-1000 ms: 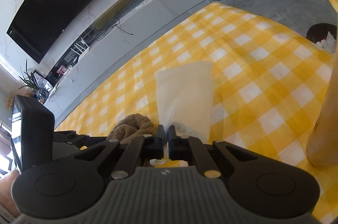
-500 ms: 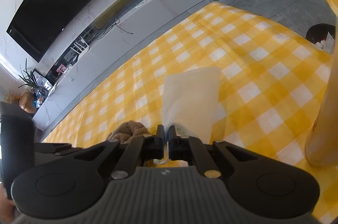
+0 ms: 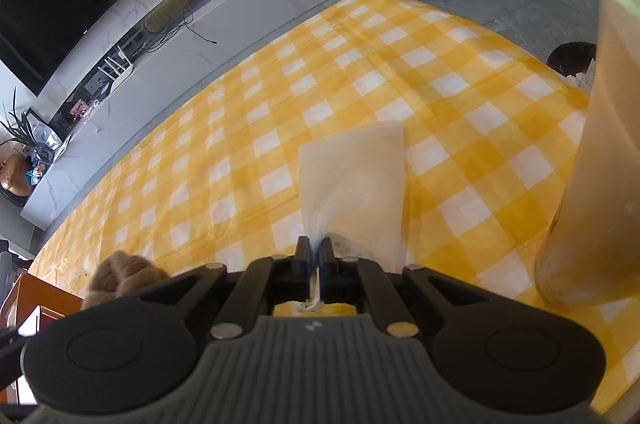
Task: Organize soft objects
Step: 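Carry the brown towel and mesh bag over the cardboard box with both tools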
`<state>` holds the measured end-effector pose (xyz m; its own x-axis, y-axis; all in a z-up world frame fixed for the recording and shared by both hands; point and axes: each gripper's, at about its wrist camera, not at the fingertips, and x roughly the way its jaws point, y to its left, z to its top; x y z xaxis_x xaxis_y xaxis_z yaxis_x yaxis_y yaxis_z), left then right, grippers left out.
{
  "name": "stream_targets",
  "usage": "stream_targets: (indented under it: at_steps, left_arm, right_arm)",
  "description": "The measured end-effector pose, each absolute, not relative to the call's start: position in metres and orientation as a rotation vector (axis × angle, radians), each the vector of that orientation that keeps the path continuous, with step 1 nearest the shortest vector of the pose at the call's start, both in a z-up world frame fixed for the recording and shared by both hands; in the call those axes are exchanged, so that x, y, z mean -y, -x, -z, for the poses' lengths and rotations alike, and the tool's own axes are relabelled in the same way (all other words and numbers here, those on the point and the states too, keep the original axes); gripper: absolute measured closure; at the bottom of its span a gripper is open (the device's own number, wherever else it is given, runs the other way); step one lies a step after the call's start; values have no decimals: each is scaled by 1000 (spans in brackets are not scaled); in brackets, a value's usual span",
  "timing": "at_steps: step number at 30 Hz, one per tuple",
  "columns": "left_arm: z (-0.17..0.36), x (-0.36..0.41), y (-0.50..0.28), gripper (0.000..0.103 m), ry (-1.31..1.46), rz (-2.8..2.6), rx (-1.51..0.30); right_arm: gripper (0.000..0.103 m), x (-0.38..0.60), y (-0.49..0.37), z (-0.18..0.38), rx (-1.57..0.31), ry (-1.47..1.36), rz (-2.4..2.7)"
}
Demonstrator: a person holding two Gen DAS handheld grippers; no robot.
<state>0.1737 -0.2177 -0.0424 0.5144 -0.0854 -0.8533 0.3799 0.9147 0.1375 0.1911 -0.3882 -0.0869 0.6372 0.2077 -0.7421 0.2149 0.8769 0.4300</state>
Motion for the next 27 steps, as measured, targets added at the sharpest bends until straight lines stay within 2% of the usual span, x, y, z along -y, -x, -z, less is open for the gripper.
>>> stream_targets:
  at_steps: [12,18,27]
  left_arm:
    - [13,181,-119,40,-4,232,-761]
    - [14,159,-123,40,124,219,-732]
    - [28,140,-125,40,184,229,-752]
  right_arm:
    - [102,385,-182,88,-934,-491,-15]
    - [102,394,-173,75,-865,-540,-25]
    - [102,384,-182,76,-881,-526,-43]
